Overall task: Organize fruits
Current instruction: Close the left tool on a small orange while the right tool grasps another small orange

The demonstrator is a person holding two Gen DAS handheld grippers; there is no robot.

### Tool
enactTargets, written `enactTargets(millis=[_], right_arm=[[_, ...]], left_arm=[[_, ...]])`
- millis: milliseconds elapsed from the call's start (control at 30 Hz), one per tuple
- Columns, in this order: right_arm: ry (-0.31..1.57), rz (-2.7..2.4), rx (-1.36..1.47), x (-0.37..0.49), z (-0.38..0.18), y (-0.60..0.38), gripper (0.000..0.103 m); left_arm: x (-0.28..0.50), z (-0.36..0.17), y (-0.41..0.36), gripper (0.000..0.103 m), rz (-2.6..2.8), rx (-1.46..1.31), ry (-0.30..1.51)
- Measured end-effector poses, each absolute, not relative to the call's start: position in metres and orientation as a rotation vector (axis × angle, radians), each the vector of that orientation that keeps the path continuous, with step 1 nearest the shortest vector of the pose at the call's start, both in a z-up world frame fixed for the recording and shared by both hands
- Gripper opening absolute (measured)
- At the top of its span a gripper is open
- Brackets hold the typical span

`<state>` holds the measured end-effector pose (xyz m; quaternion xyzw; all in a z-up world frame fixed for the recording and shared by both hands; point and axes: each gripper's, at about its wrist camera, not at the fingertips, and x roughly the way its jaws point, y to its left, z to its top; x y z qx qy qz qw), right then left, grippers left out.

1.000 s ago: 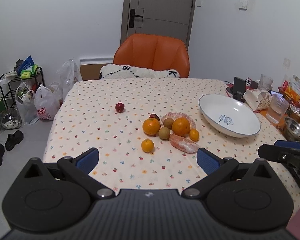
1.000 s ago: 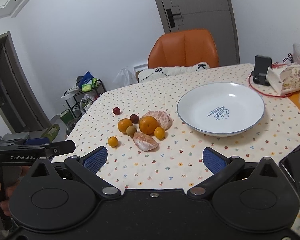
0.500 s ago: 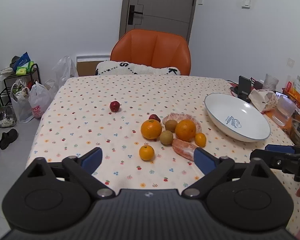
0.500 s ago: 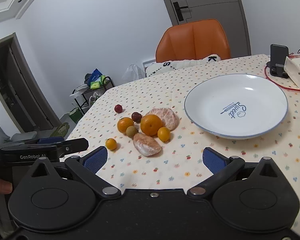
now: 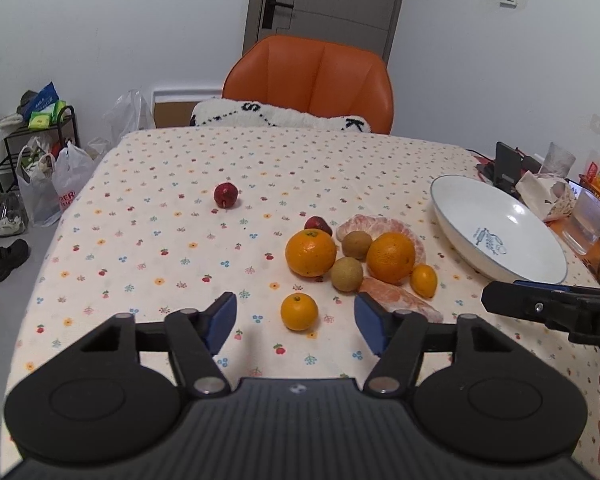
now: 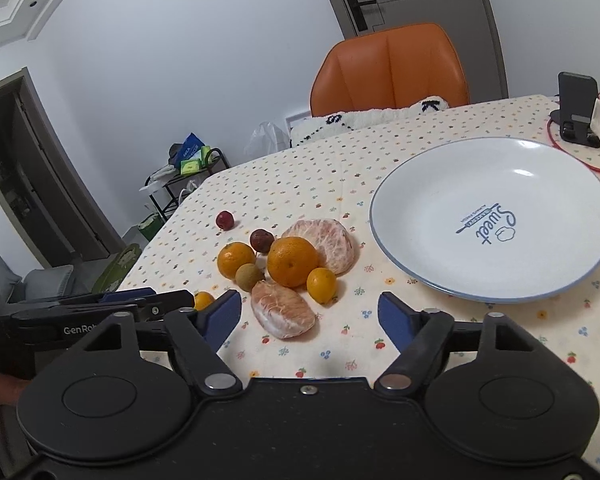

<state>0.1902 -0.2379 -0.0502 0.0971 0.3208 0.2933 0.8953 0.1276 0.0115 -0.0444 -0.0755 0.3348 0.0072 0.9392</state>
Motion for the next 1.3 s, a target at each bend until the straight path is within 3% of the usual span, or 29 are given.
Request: enactTargets(millis=[233,400,567,867,933,1000,1300], right_arm=[[0.695,0.612,0.208,0.205,-0.060,-0.230,0.058],[0.705,0.612,0.212,0.215,-0.064,-0.225,0.049],[0.717,0.595,0.209,0.225,-0.070,-0.221,0.044],[0.720,0.577,0.167,0.230,-0.076,-0.206,0.039],[0.708,0.562,0.136,0.230,-0.077,-0.201,0.034],[0.702,0.552,0.118,0.230,-0.077,-0.199,0.022],[0.664,0.585,0.165,0.216,-0.062,-0.215,0.021]], left_arm=[[0.141,-0.054,0.014,0.048,0.000,-0.166,0.710],[0.148,-0.061,0.013,0.032,-0.013,-0.178,0.731],[0.152,-0.066,0.012,0.023,-0.021,-0.176,0.742],[0.154,-0.064,0.015,0.023,-0.020,-0.174,0.728],[0.154,-0.064,0.016,0.023,-0.019,-0.176,0.725],[0.153,-0.063,0.017,0.023,-0.016,-0.177,0.725],[0.149,-0.052,0.011,0.023,-0.022,-0.167,0.700]])
